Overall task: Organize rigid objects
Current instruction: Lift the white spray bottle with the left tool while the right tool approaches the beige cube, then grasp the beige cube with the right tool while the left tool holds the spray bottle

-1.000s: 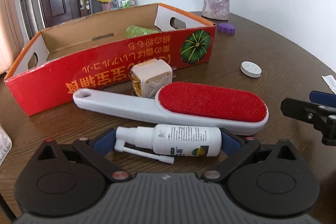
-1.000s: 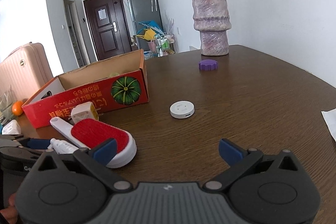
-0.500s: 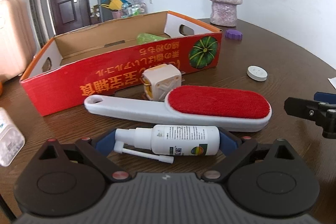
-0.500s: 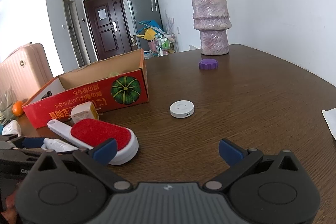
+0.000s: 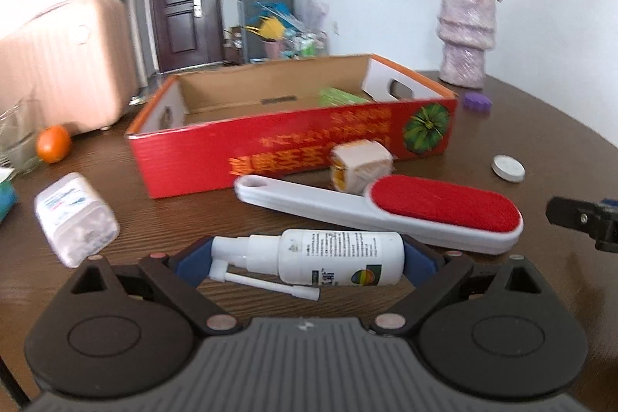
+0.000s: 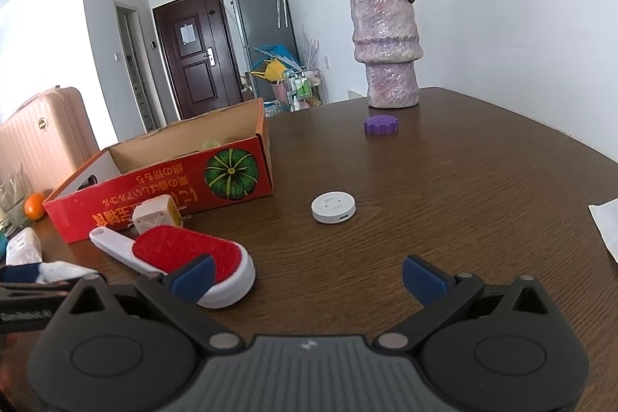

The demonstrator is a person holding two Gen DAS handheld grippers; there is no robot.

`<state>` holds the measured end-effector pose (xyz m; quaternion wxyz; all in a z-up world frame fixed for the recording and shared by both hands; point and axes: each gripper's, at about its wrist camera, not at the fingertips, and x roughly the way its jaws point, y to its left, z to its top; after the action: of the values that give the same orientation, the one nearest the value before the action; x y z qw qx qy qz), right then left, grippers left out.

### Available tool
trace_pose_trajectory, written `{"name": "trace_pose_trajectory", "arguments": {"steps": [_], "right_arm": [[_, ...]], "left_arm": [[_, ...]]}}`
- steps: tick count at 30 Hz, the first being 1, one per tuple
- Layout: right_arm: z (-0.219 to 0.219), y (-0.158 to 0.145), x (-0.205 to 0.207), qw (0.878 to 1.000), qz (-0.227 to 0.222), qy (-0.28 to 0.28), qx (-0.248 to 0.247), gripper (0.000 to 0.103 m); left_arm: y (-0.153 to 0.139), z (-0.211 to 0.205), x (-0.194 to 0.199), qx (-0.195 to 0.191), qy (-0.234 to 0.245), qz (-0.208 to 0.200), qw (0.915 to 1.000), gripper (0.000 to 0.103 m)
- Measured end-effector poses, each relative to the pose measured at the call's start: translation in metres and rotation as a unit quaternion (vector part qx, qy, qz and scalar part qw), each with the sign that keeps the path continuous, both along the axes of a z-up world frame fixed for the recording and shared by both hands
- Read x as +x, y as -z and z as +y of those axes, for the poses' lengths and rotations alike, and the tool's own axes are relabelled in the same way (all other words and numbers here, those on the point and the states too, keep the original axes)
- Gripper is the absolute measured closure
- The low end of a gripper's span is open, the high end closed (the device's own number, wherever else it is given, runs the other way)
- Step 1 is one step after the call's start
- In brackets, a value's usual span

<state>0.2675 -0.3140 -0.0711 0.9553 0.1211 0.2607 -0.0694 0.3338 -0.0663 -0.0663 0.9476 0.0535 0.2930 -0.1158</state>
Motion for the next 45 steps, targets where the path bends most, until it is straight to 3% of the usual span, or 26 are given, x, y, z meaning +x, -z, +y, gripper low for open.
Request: {"name": "trace_pose_trajectory", "arguments": {"steps": [11,20,33,41,45], "right_arm": [[0.01,-0.002,-0.004,1.0,-0.012,-0.011,-0.016,0.0],[0.044,-0.021,0.001,0.997,-0.023,-0.06,-0.052,0.0],[0.099,-0.042,0.049,0.99,-0.022,-0.118,-0.075,0.0],[0.12,-0.037,0.094,0.988,0.011,-0.128,-0.085,0.001],[0.125,-0.032,0.114,0.986,0.035,-0.136,-0.087,0.006]], "left_arm": [[-0.015,0.036,-0.011,-0.024,-0.058,-0.027,0.9977,0.004],[-0.023,0.056,-0.009,-0.043,-0.082,-0.034,0.9951,0.004],[-0.027,0.081,-0.004,-0.054,-0.107,-0.036,0.9922,0.004],[-0.031,0.094,0.002,-0.058,-0.132,-0.042,0.9886,0.004],[-0.032,0.1,0.006,-0.06,-0.144,-0.039,0.987,0.004]]}}
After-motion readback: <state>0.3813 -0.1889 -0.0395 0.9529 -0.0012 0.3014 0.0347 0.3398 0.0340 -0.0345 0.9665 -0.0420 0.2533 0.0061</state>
